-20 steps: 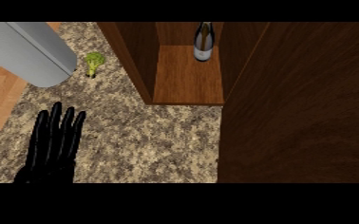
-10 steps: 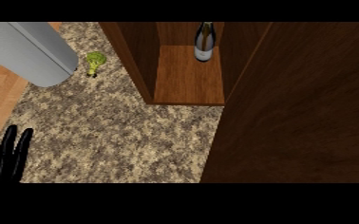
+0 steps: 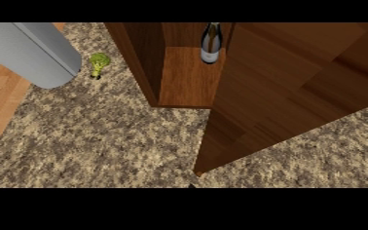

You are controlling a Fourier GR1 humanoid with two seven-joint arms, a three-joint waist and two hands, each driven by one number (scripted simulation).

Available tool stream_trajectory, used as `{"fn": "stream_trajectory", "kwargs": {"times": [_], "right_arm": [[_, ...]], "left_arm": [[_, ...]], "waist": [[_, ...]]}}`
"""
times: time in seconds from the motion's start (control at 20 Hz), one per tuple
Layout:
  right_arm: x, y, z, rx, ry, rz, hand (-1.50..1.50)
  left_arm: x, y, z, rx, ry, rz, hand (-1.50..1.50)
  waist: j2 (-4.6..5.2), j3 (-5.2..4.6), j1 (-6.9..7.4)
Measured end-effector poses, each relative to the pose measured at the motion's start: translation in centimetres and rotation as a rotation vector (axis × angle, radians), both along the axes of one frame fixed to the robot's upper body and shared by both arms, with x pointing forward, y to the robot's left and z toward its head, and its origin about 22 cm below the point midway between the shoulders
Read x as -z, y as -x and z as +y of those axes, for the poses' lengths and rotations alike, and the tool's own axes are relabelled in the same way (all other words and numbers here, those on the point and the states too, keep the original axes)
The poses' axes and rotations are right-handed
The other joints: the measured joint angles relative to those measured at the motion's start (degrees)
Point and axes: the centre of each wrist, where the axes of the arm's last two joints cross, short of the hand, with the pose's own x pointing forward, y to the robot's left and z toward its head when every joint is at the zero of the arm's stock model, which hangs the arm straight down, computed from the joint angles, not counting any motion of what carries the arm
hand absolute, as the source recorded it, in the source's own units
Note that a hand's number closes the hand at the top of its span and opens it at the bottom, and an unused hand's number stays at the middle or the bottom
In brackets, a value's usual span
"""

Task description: Pick up the wine, place it into the cabinet and close the cabinet

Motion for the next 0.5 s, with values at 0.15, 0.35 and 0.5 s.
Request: {"fn": "stream_trajectory", "kwargs": {"times": [0.15, 0.35, 0.5], "right_arm": [[-0.5, -0.3, 2.5, 0.008, 0.017, -0.037, 1.5], [-1.1, -2.3, 5.2, 0.047, 0.03, -0.057, 1.5], [-1.6, -4.2, 7.0, 0.085, 0.035, -0.075, 1.5]], "left_arm": [[-0.3, 0.2, 1.0, 0.005, -0.005, -0.001, -1.5], [-0.7, 0.5, 2.1, 0.02, -0.005, -0.008, -1.5], [-1.1, 0.6, 3.0, 0.028, -0.006, -0.009, -1.5]], "waist": [[0.09, 0.0, 0.07], [0.26, 0.03, 0.25], [0.33, 0.04, 0.39]]}}
